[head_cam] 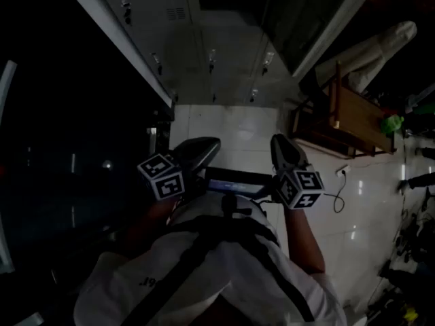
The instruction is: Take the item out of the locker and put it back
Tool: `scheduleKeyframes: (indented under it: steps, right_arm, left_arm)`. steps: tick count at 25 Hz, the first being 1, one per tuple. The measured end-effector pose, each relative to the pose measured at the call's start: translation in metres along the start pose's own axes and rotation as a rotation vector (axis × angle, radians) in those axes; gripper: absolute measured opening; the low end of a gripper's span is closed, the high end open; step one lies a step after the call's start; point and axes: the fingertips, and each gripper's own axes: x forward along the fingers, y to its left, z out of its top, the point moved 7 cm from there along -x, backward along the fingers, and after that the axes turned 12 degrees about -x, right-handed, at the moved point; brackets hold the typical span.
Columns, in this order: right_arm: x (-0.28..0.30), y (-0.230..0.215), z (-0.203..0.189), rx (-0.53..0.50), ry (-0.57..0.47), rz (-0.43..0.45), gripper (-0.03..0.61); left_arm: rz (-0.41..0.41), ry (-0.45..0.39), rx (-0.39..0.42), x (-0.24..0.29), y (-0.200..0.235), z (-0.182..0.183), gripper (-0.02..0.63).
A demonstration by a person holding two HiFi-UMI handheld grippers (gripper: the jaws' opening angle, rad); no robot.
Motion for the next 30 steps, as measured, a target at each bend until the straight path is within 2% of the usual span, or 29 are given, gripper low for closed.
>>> scheduleKeyframes:
  steps: [10, 18, 24, 30]
  right_arm:
    - [-0.001, -0.014, 0.008, -0.016, -0.021, 0.052, 0.055]
    - [0.007, -0.025, 0.002, -0.019, 0.005, 0.070, 0.055]
    - [0.026, -0.020, 0.013, -0.026, 0.004, 0.072, 0.055]
    - [0.058, -0.024, 0.035, -0.029, -0.015, 0.013, 0.055]
  left_arm:
    - [0.035, -0.034, 0.013, 0.016, -0.014, -0.007, 0.003]
    - [0.058, -0.035, 0.017, 0.023, -0.017, -0.005, 0.003]
    - [0.048, -0.036, 0.018, 0.028, 0.000, 0.010, 0.003]
    - [-0.010, -0.023, 0.010, 0.039, 0.035, 0.041, 0.003]
